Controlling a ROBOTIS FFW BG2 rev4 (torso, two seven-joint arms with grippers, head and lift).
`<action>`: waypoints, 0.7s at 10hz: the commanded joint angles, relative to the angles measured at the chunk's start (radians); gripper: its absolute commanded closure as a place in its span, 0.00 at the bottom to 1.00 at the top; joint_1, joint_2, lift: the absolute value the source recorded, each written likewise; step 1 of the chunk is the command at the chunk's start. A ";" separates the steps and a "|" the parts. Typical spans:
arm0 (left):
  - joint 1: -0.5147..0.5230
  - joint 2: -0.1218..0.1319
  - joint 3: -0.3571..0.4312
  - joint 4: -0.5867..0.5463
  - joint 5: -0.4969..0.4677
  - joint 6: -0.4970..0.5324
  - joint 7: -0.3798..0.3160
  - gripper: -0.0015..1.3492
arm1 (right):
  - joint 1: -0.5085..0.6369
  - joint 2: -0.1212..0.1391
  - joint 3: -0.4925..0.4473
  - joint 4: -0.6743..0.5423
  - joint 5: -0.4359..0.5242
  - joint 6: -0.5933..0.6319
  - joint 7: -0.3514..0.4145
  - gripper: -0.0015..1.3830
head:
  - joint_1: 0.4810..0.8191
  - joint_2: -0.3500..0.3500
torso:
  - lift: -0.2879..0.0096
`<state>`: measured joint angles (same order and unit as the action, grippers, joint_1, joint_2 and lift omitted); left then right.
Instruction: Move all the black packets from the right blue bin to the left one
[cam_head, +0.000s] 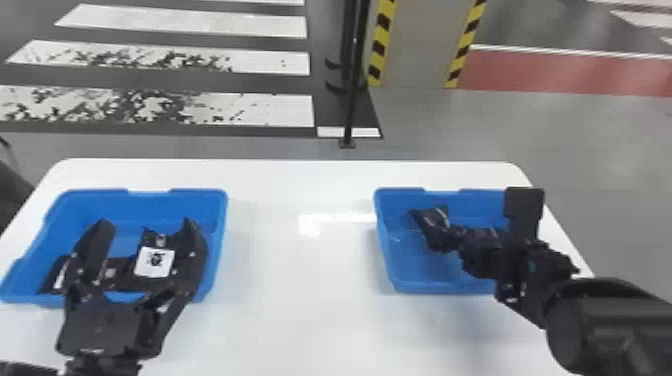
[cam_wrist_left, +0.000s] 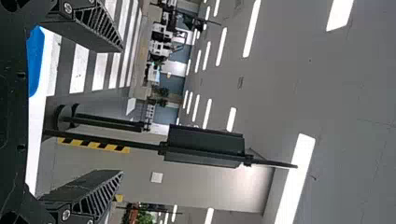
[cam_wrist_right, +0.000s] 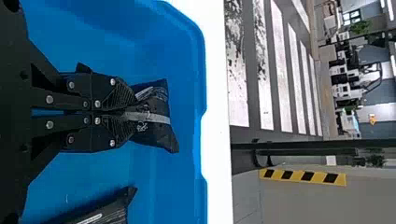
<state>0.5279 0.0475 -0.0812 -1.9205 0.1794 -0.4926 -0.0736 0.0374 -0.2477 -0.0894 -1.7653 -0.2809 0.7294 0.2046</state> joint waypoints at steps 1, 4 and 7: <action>0.000 0.000 -0.001 0.000 0.000 -0.006 0.000 0.08 | 0.036 -0.002 -0.020 -0.060 -0.062 -0.025 0.027 0.81 | 0.63 0.35 | 0.50; -0.003 -0.006 0.013 -0.012 0.006 0.007 0.000 0.08 | 0.083 -0.007 -0.024 -0.224 -0.218 -0.123 0.176 0.81 | 0.63 0.42 | 0.50; 0.022 -0.014 0.067 -0.182 0.030 0.215 0.002 0.08 | 0.083 -0.044 0.135 -0.305 -0.359 -0.180 0.243 0.81 | 0.63 0.62 | 0.50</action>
<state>0.5425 0.0346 -0.0246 -2.0569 0.2056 -0.3327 -0.0721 0.1204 -0.2847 0.0172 -2.0553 -0.6224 0.5533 0.4485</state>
